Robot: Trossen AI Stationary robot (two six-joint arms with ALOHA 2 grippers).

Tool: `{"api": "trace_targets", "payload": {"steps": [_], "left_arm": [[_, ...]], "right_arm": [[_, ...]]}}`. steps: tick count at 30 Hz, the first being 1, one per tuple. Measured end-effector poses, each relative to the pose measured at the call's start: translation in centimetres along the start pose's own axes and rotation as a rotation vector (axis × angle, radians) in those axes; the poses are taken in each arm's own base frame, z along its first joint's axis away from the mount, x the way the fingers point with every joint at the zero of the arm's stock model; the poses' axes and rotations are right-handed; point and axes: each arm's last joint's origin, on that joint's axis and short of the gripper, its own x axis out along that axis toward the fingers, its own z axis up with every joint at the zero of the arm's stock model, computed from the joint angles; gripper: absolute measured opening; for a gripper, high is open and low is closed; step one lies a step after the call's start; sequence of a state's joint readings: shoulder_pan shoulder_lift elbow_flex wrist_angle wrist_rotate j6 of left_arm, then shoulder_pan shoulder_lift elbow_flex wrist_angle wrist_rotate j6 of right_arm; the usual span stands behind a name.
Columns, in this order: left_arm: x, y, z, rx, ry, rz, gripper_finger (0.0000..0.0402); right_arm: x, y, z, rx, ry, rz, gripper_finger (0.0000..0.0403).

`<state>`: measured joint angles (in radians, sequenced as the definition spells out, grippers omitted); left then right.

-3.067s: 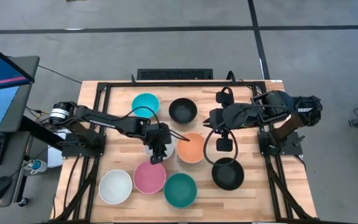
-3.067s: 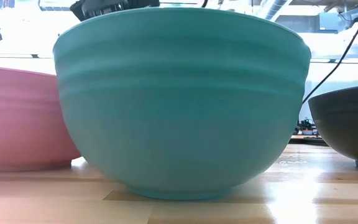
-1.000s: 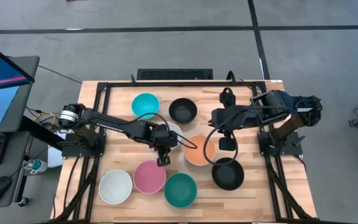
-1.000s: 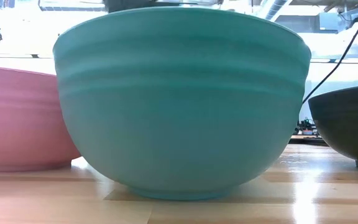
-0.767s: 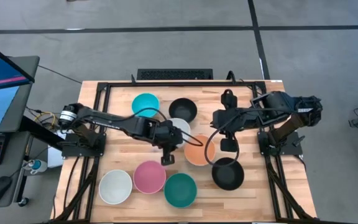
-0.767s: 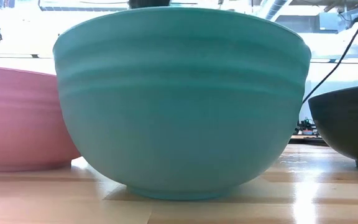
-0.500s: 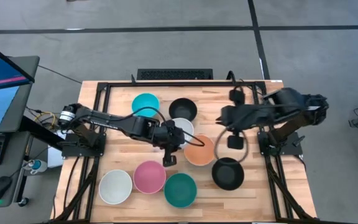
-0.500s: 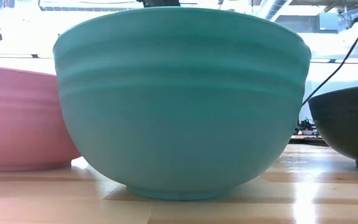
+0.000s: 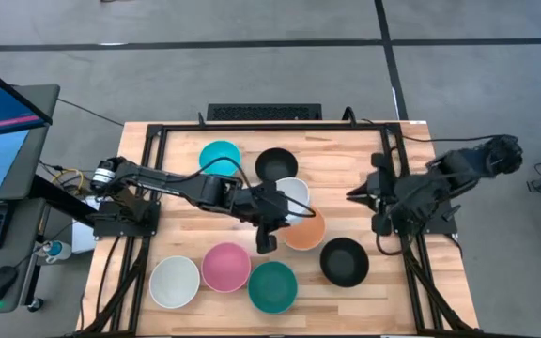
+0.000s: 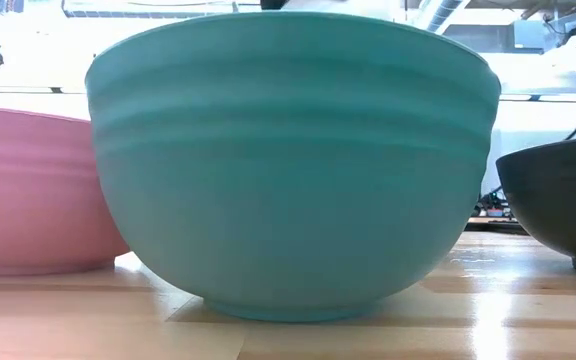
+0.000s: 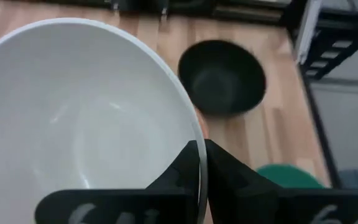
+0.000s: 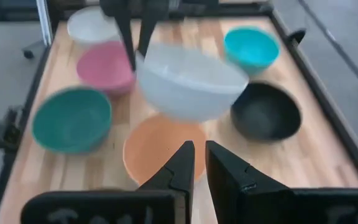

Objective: Nest bowls inside each other
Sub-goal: Stack the top white bowl on top of the orange bowl

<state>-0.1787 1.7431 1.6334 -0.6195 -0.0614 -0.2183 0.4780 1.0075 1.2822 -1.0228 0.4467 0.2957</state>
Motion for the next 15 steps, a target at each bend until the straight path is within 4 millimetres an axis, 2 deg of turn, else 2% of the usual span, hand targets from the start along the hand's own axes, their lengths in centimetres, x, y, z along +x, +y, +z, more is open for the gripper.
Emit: {"api": "trace_targets", "payload": {"steps": [4,8,10,15], "left_arm": [[2.7,-0.5,1.1,0.009,0.06,-0.006,0.0],[5.6,-0.9,1.5,0.02,0.16,0.002,0.0],[7.1,-0.9,1.2,0.016,0.228,0.008,0.0],[9.5,-1.8,1.9,-0.006,0.201,-0.041,0.0]], "right_arm": [[1.3,-0.1,-3.4,0.057,-0.022,0.023,0.0064],[1.5,-0.3,-5.4,0.092,-0.053,0.046,0.0064],[1.1,-0.5,-5.8,0.11,-0.072,0.06,0.0064],[0.0,-1.2,-6.4,0.118,-0.11,0.08,0.0064]]}}
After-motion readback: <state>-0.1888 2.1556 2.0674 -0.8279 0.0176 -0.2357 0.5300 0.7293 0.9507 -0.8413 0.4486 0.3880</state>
